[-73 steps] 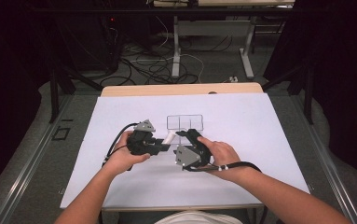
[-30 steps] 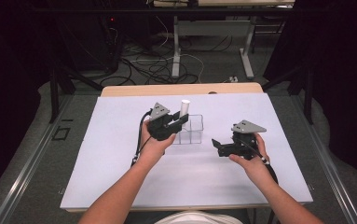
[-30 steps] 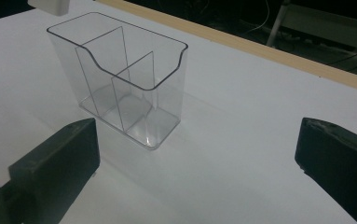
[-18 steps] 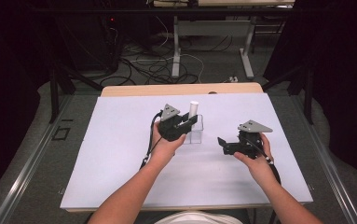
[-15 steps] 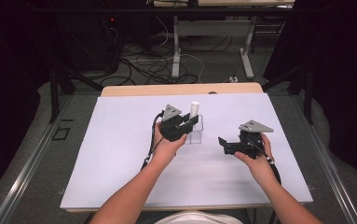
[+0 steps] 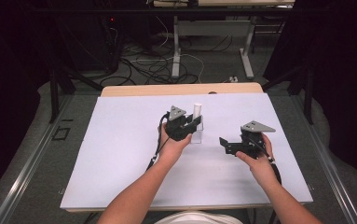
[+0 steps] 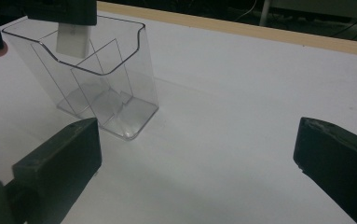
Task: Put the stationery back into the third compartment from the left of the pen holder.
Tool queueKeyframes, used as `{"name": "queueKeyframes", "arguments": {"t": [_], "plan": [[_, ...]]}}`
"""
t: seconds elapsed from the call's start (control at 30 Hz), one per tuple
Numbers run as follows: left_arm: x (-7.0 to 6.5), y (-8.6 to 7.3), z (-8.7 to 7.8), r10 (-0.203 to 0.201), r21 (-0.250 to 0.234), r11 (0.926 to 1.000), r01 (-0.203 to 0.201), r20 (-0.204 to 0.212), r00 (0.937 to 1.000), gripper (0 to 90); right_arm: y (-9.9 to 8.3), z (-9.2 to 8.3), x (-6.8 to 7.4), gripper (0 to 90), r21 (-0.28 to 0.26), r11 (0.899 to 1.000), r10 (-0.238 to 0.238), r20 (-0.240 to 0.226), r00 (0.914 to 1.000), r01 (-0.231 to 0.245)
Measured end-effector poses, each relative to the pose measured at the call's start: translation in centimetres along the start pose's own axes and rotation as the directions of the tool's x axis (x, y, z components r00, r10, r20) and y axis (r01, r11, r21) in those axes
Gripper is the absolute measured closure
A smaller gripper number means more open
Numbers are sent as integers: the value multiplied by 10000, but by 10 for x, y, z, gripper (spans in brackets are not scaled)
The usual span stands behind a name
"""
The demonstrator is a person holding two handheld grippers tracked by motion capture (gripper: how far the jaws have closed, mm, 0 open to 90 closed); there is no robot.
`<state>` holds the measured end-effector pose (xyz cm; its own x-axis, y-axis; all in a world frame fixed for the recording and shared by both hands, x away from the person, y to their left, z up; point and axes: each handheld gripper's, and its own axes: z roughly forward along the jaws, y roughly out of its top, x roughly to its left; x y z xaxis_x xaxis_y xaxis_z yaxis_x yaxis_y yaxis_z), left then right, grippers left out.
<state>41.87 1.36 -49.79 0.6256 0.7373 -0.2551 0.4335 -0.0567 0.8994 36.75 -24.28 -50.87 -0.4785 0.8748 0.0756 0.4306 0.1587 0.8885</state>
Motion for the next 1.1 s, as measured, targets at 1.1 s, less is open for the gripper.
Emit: {"name": "queueKeyframes", "arguments": {"t": [1.1], "plan": [[2,-10,16,324,425,9986,-300,-570,9978,702,-3,2,-1,25,166,9998,117,-198,9997,-114]]}}
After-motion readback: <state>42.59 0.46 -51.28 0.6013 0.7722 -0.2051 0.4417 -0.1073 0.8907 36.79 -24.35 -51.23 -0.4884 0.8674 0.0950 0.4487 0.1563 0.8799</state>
